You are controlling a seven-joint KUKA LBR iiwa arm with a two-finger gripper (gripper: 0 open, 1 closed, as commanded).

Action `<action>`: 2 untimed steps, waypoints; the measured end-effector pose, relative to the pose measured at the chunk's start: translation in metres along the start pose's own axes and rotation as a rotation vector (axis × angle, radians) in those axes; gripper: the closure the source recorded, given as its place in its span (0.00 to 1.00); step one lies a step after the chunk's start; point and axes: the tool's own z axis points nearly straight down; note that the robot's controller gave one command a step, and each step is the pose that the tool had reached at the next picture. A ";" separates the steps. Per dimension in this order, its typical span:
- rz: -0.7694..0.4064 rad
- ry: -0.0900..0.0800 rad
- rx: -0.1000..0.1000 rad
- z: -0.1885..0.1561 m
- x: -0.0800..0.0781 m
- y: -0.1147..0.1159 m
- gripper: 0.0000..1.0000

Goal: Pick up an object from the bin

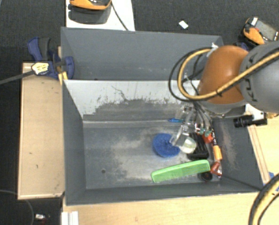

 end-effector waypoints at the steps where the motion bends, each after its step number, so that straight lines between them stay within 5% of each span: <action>1: 0.055 0.000 -0.002 0.081 -0.006 0.000 0.00; 2: 0.231 -0.014 -0.008 0.075 0.015 -0.001 1.00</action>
Offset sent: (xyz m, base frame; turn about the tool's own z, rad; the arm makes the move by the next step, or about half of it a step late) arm -0.0154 0.0030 -0.0780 0.2343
